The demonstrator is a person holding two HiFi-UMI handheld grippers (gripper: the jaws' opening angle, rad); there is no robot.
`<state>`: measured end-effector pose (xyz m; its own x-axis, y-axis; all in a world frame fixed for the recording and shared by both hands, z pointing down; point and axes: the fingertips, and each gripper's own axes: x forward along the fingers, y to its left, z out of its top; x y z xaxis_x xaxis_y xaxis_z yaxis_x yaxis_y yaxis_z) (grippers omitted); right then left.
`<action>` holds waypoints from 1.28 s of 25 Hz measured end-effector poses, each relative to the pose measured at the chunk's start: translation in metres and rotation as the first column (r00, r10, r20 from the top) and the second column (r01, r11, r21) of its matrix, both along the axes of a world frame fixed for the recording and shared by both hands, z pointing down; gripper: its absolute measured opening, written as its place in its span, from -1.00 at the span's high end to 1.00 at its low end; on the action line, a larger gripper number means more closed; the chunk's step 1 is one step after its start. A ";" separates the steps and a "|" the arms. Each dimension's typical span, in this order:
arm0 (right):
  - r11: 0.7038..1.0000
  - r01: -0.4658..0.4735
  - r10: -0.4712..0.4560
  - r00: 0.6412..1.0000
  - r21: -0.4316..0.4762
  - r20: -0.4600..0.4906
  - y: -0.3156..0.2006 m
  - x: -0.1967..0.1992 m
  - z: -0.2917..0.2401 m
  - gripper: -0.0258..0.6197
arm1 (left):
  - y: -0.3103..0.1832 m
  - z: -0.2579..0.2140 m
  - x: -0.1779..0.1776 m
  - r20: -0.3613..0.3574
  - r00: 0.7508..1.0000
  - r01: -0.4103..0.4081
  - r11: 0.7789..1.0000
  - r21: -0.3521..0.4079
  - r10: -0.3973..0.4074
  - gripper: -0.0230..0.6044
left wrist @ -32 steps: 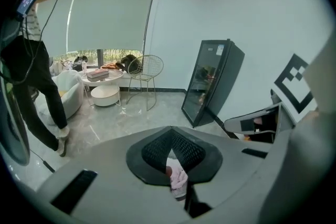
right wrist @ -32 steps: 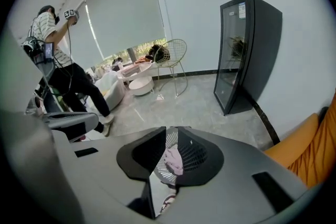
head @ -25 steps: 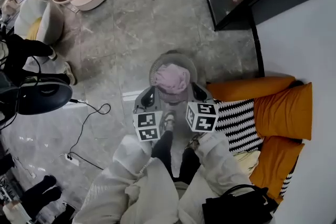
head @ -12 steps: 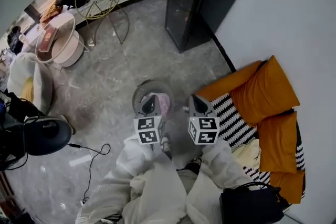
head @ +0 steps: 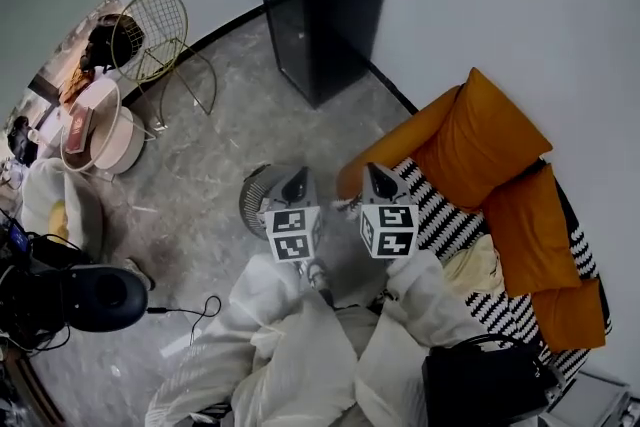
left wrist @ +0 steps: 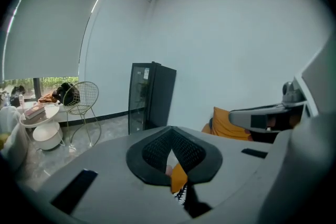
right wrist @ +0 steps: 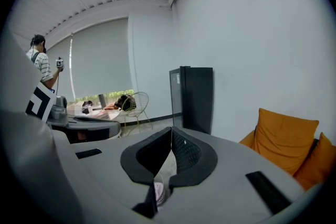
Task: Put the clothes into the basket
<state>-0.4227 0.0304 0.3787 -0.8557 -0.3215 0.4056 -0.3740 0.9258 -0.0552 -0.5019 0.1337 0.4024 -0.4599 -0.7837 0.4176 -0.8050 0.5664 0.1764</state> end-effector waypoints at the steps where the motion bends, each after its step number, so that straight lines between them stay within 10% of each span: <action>1: 1.000 -0.001 0.001 1.000 -0.003 0.001 -0.002 0.003 0.000 0.84 | -0.003 -0.003 0.004 0.002 1.000 -0.004 1.000 0.010 0.004 0.91; 12: 1.000 -0.013 0.013 1.000 -0.013 0.008 0.001 0.015 0.000 0.84 | -0.006 -0.011 0.018 0.031 1.000 -0.005 1.000 0.006 0.005 0.91; 21: 0.978 -0.197 0.199 0.980 -0.064 0.024 -0.031 0.072 0.013 0.84 | -0.052 0.004 0.057 0.036 0.979 -0.197 0.980 -0.042 0.198 0.91; 27: 0.890 -0.445 0.445 0.895 -0.095 -0.025 -0.085 0.180 0.030 0.84 | -0.132 0.021 0.149 -0.007 0.890 -0.456 0.888 -0.060 0.456 0.91; 32: 0.756 -0.647 0.642 0.763 -0.104 -0.076 -0.124 0.302 0.050 0.84 | -0.195 0.043 0.255 -0.037 0.770 -0.638 0.767 -0.065 0.637 0.91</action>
<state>-0.1207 -0.0931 0.4290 -0.4487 -0.7405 0.5004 -0.8834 0.4522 -0.1230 -0.2469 -0.0609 0.4456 0.1404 -0.8634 0.4845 -0.9835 -0.0651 0.1689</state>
